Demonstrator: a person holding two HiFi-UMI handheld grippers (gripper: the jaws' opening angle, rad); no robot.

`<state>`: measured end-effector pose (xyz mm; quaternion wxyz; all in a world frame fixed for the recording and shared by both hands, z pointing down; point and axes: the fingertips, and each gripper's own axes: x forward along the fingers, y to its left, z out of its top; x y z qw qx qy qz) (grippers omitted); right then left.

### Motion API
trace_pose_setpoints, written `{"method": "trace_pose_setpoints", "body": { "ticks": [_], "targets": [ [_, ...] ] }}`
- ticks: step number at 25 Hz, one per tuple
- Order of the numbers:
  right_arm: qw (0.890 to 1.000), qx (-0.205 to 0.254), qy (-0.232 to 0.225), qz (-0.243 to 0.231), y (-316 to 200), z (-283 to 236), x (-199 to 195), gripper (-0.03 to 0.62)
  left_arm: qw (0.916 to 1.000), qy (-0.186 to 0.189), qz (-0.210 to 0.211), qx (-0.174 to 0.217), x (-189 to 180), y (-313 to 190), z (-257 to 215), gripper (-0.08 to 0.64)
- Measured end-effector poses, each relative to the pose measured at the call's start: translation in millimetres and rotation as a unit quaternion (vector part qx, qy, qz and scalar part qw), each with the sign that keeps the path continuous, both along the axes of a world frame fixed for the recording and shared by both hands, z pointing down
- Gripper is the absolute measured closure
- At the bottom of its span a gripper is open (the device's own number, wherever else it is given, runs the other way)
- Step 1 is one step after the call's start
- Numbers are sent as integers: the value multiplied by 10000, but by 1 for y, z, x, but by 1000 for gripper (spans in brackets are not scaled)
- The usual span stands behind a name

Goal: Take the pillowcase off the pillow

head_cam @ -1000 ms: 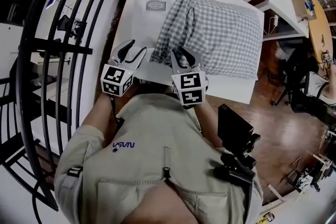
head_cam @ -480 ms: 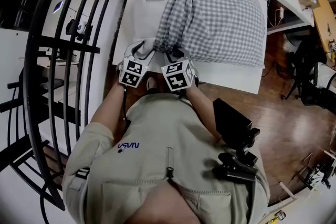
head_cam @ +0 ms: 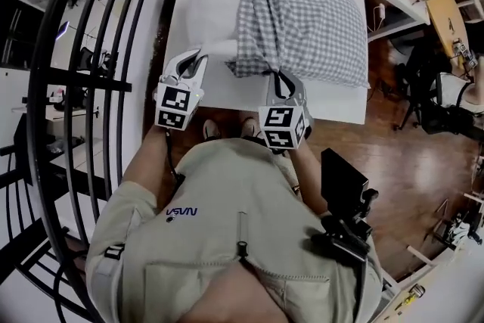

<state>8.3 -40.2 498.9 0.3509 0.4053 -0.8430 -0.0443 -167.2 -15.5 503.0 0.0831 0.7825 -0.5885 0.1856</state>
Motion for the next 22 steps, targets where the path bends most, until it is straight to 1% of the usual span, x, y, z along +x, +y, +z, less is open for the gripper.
{"method": "trace_pose_setpoints", "body": {
  "ticks": [2,3,5,8,10,13,15,17,20,22],
  "targets": [
    [9986,236,265,403,-17,-9,39,578,9997,203,-112,111,-15,-4,-9,528],
    [9971,293,396,576,-25,-9,58,578,9992,336,-169,103,-22,-4,-9,528],
    [9939,304,674,815,-37,3,87,578,9981,581,-210,-70,-28,0,3,526],
    [9904,41,993,961,-41,43,107,578,9957,777,-211,-448,-19,14,37,528],
    [9891,-248,1035,1015,-39,70,109,578,9933,862,-293,-707,-13,24,61,529],
    [9883,-510,955,1078,-40,92,109,577,9902,965,-391,-935,-4,31,87,526],
    [9889,-563,864,1066,-43,94,109,575,9885,1091,-434,-955,1,33,94,510],
    [9902,-680,683,1008,-45,89,108,564,9883,1133,-451,-916,5,33,91,473],
    [9911,-1026,115,845,-34,70,106,505,9902,1084,-391,-795,12,41,72,425],
    [9908,-1162,-332,609,-21,48,100,477,9911,1064,-356,-717,17,53,58,403]
  ]
}}
